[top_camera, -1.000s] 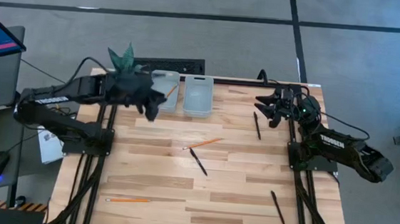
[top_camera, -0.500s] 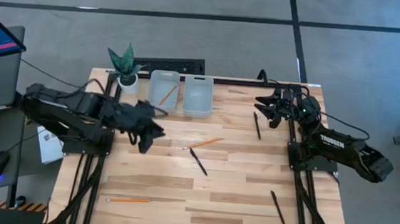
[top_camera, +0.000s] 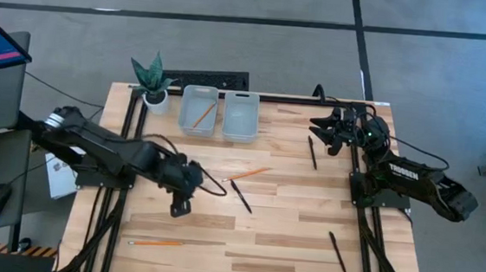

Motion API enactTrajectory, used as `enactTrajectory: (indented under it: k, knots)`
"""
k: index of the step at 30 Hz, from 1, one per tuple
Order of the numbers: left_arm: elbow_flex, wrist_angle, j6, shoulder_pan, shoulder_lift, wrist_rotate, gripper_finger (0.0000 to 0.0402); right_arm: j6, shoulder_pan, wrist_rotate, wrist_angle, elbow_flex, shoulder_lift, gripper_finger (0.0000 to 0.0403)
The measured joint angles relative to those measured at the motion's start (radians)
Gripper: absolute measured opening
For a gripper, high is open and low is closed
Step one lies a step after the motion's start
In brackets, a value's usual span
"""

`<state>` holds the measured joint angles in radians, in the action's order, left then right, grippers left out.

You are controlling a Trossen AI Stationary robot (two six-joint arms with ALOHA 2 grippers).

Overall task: Sort pens & pencils
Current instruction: Put the bottom pencil into the left bin

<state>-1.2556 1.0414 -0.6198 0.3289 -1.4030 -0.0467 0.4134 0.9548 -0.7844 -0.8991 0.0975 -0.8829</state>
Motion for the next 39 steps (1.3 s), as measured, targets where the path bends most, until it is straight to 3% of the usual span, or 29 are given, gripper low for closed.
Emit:
enactTrajectory:
  k: [11,19,23,27,39]
  knots:
    - [0.000,0.120,0.038,0.032,-0.156,0.097,0.0097,0.006,-0.063,0.003,0.001,0.000,0.000,0.0217]
    - [0.000,0.151,0.066,0.054,-0.203,0.174,0.0175,-0.002,-0.135,0.070,0.003,0.000,0.000,0.0217]
    - [0.000,0.138,-0.094,0.081,-0.203,0.112,0.0213,-0.003,-0.145,0.083,0.003,0.000,0.000,0.0217]
    - [0.000,0.150,-0.205,0.124,-0.203,0.114,0.0231,-0.002,-0.147,0.083,0.004,0.000,0.000,0.0217]
    - [0.000,0.117,-0.350,0.284,-0.203,0.112,0.0234,0.014,-0.157,0.109,0.004,0.000,0.000,0.0217]
